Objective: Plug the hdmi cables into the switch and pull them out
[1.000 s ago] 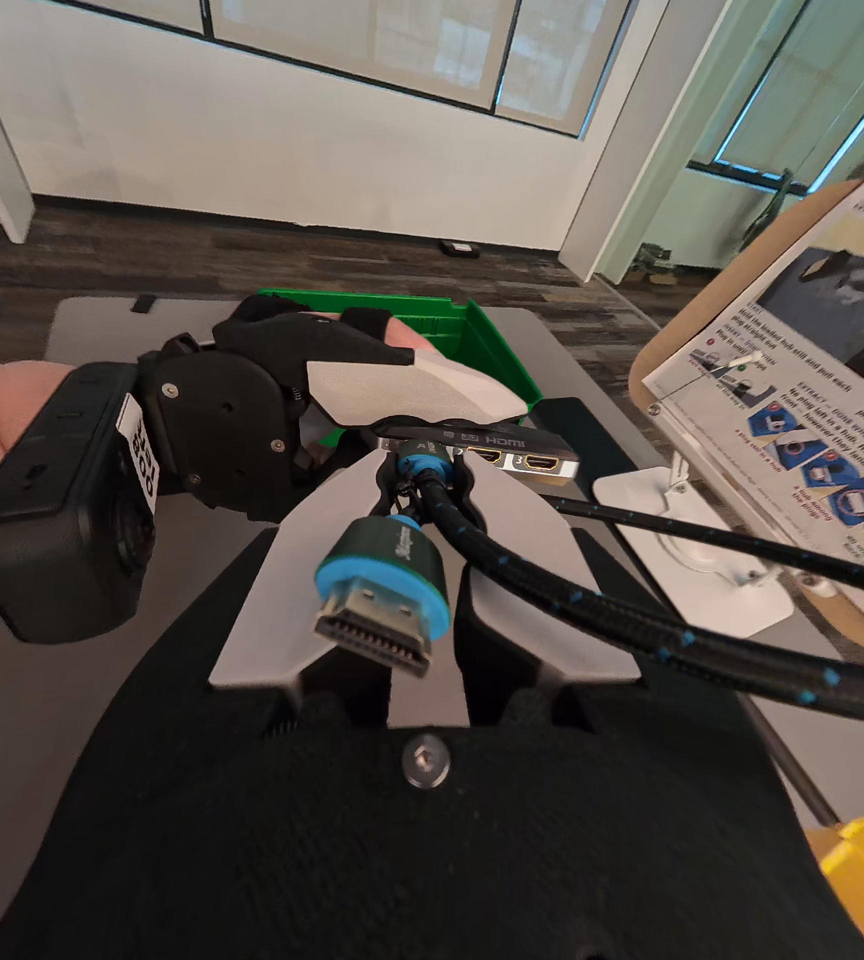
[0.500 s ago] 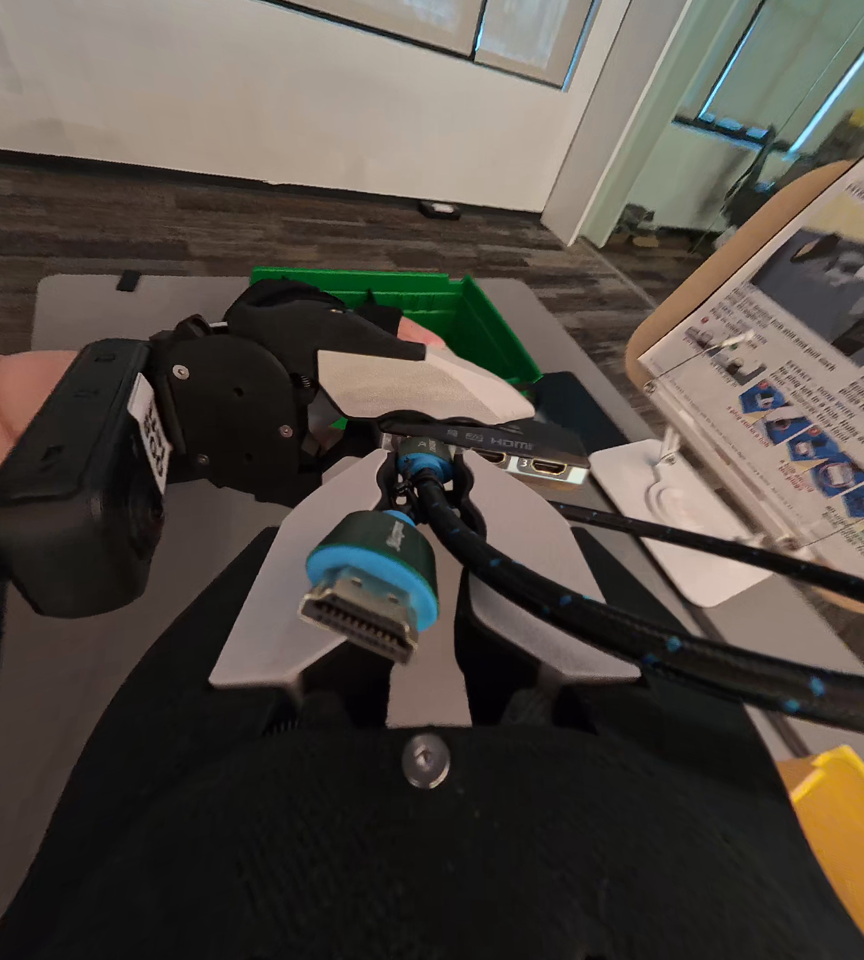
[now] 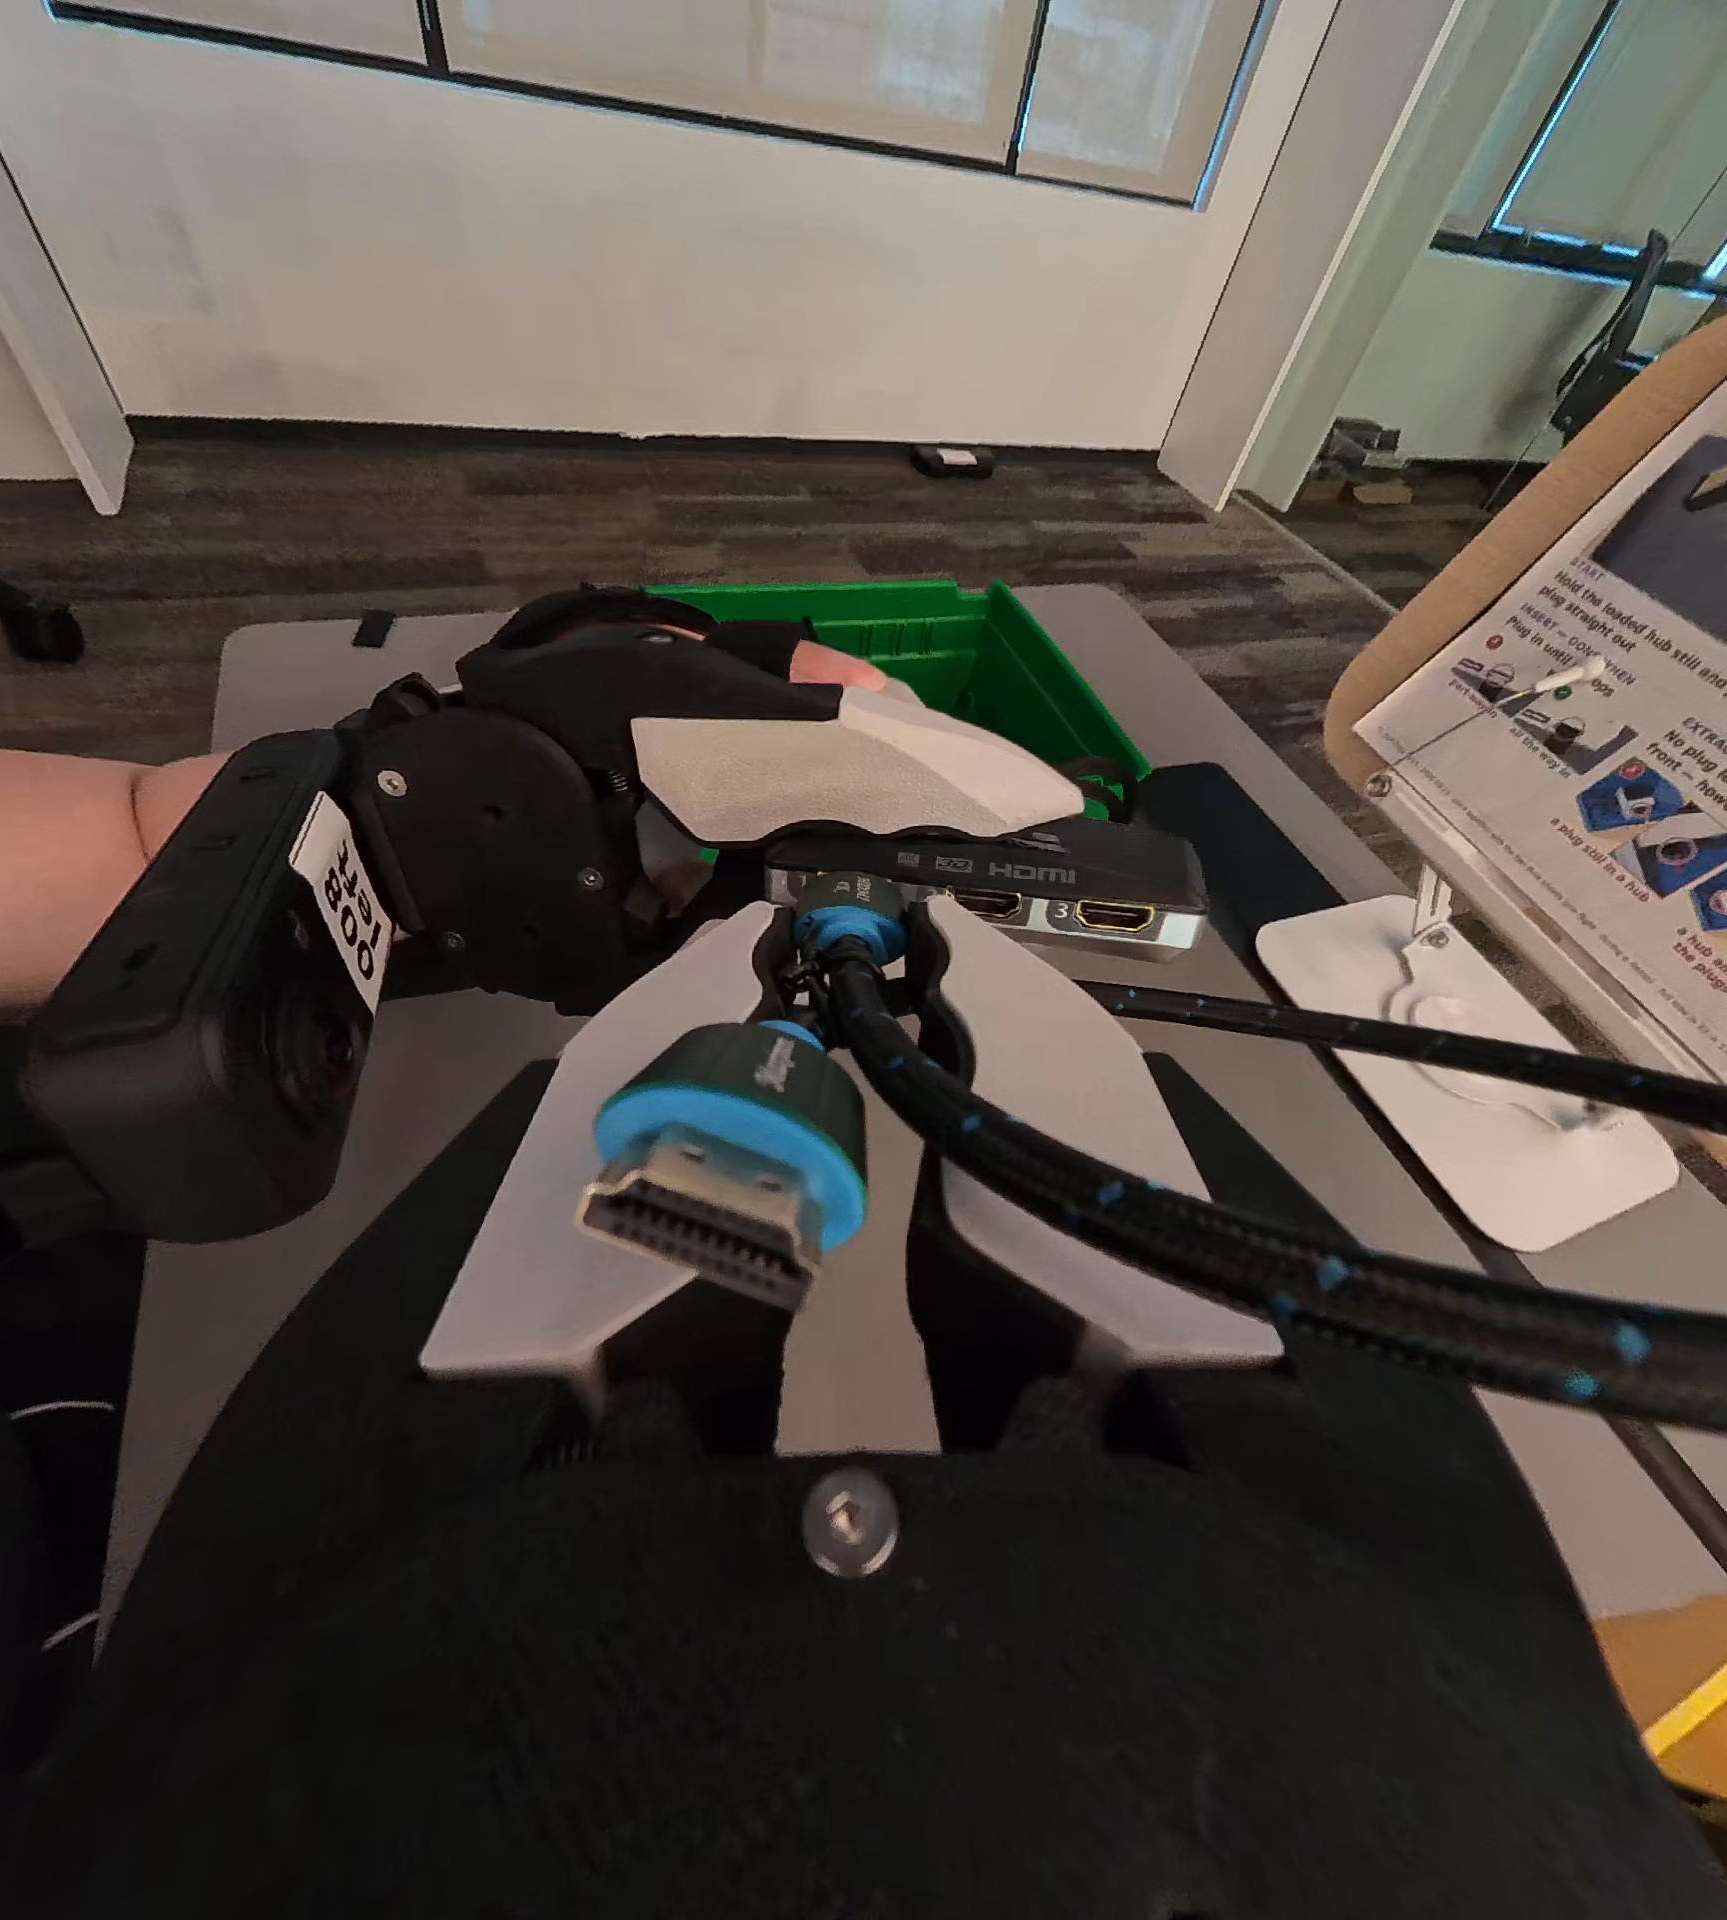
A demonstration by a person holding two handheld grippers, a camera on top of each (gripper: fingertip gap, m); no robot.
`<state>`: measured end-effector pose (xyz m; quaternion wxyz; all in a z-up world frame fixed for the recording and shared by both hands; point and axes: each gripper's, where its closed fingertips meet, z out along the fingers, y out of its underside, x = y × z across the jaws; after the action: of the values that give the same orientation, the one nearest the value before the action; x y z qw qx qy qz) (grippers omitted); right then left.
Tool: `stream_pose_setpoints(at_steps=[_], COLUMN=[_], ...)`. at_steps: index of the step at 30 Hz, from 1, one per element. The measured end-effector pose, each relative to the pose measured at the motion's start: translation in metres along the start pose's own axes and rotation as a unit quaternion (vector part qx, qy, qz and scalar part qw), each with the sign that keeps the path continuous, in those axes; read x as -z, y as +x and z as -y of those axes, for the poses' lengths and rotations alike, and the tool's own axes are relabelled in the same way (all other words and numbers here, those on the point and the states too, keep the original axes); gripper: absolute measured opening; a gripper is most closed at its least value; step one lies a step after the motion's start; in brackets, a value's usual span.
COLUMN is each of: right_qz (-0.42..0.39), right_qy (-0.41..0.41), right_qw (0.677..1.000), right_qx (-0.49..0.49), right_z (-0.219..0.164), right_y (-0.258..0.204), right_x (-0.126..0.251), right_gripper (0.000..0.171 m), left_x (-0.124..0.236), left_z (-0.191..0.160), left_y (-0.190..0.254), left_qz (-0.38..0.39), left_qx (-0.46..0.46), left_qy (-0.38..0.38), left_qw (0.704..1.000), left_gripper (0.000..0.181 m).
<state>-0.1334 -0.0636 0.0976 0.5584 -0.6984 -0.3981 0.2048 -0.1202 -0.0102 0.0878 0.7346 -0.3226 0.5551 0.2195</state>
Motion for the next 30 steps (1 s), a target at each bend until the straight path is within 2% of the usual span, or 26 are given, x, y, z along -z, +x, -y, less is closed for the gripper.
stream_pose_setpoints(at_steps=[11,25,30], right_qz=[-0.006,-0.056,-0.03], right_qy=[0.039,0.103,0.094], right_qw=[0.999,0.989,0.993], right_qx=[0.03,0.088,0.058], right_z=[0.012,0.027,0.022], right_y=[-0.008,-0.015,-0.012], right_x=[0.001,-0.006,-0.007], right_gripper=[0.022,0.022,0.022], left_x=[0.008,0.014,0.011], left_z=[0.002,-0.001,-0.003], left_y=[-0.016,-0.035,-0.03], left_qz=[0.023,0.049,0.041], left_qx=[-0.005,0.005,-0.011], left_qy=[-0.002,-0.006,-0.02], left_qw=[1.0,0.999,0.999], left_gripper=[0.024,0.023,0.023])
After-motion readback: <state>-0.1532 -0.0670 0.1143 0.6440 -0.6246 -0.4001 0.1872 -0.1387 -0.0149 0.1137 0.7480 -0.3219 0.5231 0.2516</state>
